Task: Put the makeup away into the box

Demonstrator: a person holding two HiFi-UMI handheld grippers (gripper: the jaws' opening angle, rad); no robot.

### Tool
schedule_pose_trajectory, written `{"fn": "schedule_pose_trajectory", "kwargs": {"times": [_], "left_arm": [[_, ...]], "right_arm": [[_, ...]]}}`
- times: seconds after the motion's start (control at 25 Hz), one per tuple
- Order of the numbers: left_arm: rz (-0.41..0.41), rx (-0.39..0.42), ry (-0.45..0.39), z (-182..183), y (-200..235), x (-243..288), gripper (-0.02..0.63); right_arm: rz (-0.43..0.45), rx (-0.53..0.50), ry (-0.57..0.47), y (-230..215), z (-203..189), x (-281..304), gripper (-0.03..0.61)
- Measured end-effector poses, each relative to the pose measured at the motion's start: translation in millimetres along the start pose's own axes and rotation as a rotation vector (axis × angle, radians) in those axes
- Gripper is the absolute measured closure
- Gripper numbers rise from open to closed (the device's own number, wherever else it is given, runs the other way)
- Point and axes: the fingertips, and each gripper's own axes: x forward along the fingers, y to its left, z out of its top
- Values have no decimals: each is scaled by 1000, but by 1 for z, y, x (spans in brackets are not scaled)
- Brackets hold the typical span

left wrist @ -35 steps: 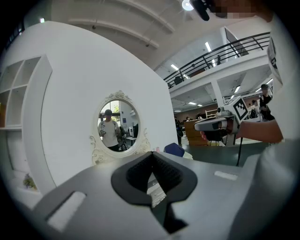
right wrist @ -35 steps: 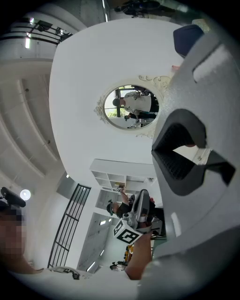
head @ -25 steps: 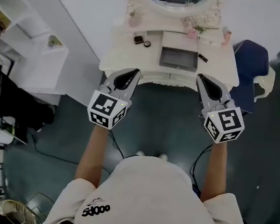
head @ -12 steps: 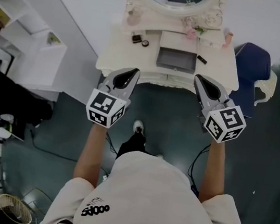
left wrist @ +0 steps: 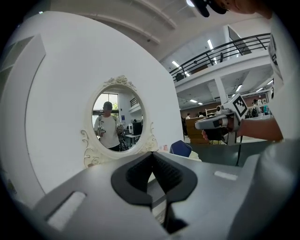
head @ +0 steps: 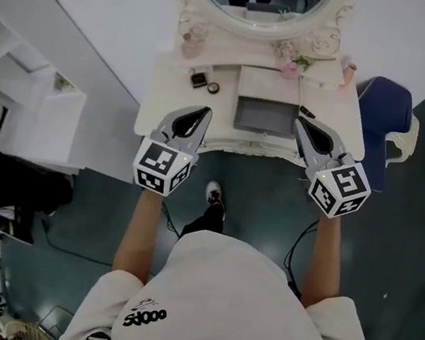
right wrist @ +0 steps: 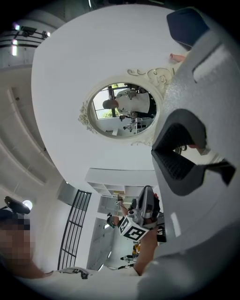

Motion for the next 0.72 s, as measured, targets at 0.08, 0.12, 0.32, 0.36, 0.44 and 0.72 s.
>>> {"fn": "schedule_pose_trajectory", "kwargs": {"times": [0.08, 0.12, 0.32, 0.36, 0.44, 0.72], "left_arm": [[-9, -9, 11, -2, 22, 18, 594], [-13, -16, 18, -4, 34, 26, 594], [-39, -100, 21, -14, 95, 63, 594], [-41, -127, 18, -16, 108, 69, 594], [-37, -154, 23, -21, 132, 81, 594], [-62, -148, 89, -54, 185, 118, 594]], "right_arm": [[-3, 7, 11, -12, 4, 27, 577], [-3, 7, 24, -16, 4, 41, 577], [-23, -9, 81, -36, 0, 108, 577], [-25, -2, 85, -39, 0, 122, 577], [-29, 5, 95, -45, 0, 148, 577], [4, 6, 148, -52, -7, 221, 577]]}}
